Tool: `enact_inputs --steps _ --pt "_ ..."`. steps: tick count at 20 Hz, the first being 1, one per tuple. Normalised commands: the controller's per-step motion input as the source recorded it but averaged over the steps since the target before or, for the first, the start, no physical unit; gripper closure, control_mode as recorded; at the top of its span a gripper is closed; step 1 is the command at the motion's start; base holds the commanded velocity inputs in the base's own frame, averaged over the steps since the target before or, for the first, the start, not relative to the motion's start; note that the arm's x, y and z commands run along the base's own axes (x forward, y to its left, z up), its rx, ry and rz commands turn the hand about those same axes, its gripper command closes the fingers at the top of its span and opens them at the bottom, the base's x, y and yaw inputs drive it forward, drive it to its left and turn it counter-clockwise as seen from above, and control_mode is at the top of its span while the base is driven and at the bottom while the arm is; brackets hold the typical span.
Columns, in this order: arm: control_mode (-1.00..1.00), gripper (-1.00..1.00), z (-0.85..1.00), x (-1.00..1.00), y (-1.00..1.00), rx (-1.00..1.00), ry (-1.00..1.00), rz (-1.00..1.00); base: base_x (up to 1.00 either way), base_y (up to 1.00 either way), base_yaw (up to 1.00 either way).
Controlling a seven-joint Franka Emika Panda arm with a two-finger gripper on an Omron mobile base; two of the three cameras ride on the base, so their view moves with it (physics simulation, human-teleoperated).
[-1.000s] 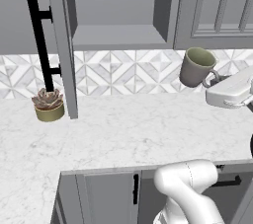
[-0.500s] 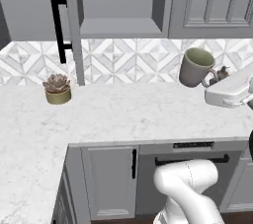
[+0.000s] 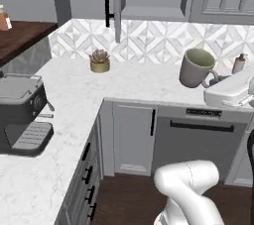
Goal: Gather all objects into one cabinet and sort the glasses and bowls to opposite sides.
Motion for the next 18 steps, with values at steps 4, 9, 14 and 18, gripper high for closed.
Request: enact_inputs --steps 4,9,14,18 --pt "1.0 1.0 0.0 0.0 0.0 0.0 0.0 0.0 -0.68 -0.06 0.93" --pt "1.0 1.0 0.0 0.0 0.0 0.0 0.0 0.0 -0.39 -0.02 1.0" --pt "1.0 1.0 0.0 0.0 0.0 0.0 0.0 0.0 -0.53 -0.04 1.0" --pt "1.0 1.0 0.0 0.0 0.0 0.0 0.0 0.0 -0.7 0.0 0.96"
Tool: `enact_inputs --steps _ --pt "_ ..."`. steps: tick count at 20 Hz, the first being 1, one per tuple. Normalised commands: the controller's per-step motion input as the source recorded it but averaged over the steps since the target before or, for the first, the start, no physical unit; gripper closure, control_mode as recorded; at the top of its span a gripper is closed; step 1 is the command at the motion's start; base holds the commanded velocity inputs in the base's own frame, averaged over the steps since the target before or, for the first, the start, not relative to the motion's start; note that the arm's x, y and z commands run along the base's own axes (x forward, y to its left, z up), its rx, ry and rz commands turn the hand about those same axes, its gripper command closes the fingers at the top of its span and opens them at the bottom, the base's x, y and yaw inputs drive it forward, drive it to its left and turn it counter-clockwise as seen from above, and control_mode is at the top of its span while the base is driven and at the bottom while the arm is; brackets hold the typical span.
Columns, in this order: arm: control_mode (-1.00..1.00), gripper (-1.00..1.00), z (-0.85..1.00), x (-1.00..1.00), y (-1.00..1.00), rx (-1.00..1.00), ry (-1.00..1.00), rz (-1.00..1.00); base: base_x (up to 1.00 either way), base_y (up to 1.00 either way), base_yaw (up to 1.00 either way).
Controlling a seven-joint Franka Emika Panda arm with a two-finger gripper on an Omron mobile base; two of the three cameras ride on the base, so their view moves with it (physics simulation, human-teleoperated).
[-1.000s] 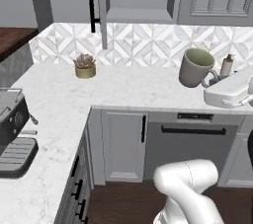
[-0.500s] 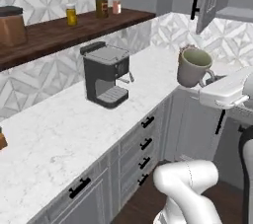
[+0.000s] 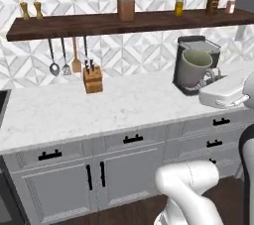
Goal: Gather all objects into one cabinet and sort the glasses and bowls to opposite sides.
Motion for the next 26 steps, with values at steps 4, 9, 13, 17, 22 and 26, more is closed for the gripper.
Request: enact_inputs --steps 4,9,13,17,22,26 --pt "1.0 1.0 0.0 0.0 0.0 0.0 0.0 0.0 -0.59 0.0 0.85" --pt "1.0 1.0 0.0 0.0 0.0 0.0 0.0 0.0 -0.05 0.26 0.46" --pt "1.0 1.0 0.0 0.0 0.0 0.0 0.0 0.0 0.0 0.64 0.19" --pt "1.0 1.0 0.0 0.0 0.0 0.0 0.0 0.0 0.11 0.53 0.0" --pt "1.0 1.0 0.0 0.0 0.0 0.0 0.0 0.0 0.03 0.9 0.0" --pt "1.0 1.0 0.0 0.0 0.0 0.0 0.0 0.0 0.23 1.0 0.0"
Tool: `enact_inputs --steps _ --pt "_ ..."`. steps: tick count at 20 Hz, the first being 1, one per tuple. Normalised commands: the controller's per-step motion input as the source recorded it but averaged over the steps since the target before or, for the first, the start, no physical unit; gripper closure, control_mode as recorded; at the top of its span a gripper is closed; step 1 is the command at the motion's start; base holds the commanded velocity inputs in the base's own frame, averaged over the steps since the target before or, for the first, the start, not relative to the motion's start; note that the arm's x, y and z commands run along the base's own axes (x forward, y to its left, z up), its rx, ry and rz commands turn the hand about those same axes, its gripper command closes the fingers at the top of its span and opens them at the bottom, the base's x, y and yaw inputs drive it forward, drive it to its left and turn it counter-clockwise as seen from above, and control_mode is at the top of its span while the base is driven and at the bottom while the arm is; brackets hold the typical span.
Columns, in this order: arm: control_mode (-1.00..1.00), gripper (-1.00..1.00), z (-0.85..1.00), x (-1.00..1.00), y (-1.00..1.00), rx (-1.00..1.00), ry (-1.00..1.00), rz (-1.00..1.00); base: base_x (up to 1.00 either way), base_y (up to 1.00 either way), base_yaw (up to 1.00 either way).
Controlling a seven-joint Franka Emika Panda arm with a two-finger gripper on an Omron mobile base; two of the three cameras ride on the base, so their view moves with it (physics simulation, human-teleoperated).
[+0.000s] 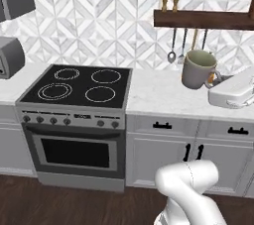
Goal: Gather all objects into one cabinet and sort the glasses and bowls to opposite sides.
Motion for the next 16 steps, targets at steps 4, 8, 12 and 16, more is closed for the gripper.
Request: enact_inputs --steps 4,8,12,16 --pt "1.0 1.0 0.0 0.0 0.0 0.0 0.0 0.0 0.18 1.0 0.0" --pt "1.0 1.0 0.0 0.0 0.0 0.0 0.0 0.0 0.07 1.0 0.0" --pt "1.0 1.0 0.0 0.0 0.0 0.0 0.0 0.0 0.12 1.0 -0.01" --pt "1.0 1.0 0.0 0.0 0.0 0.0 0.0 0.0 0.0 1.0 -0.05"
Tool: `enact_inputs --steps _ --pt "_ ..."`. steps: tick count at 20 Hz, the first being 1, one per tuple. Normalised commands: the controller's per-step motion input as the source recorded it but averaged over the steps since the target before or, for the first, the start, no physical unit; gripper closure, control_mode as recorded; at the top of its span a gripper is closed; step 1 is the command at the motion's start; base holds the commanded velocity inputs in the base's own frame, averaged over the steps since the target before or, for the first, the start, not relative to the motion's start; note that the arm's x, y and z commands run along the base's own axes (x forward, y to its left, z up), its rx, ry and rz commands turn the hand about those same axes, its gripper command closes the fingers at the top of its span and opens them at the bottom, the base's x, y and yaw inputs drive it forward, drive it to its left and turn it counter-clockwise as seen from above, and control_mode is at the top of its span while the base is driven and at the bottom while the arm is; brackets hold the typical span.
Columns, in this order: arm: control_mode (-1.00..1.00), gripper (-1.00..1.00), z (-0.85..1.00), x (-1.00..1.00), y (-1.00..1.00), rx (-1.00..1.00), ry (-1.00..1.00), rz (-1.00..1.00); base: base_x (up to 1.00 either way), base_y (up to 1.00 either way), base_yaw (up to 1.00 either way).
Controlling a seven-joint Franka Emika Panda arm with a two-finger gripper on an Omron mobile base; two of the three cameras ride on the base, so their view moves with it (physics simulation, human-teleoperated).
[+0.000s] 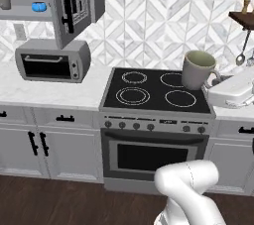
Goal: Gather all objects into one cabinet and sort the glasses and bowls to opposite sides.
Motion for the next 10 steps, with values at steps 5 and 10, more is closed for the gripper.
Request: enact_inputs --steps 5,10 --pt "1.0 1.0 0.0 0.0 0.0 0.0 0.0 0.0 0.0 1.0 -0.07" --pt "1.0 1.0 0.0 0.0 0.0 0.0 0.0 0.0 0.0 1.0 -0.06"
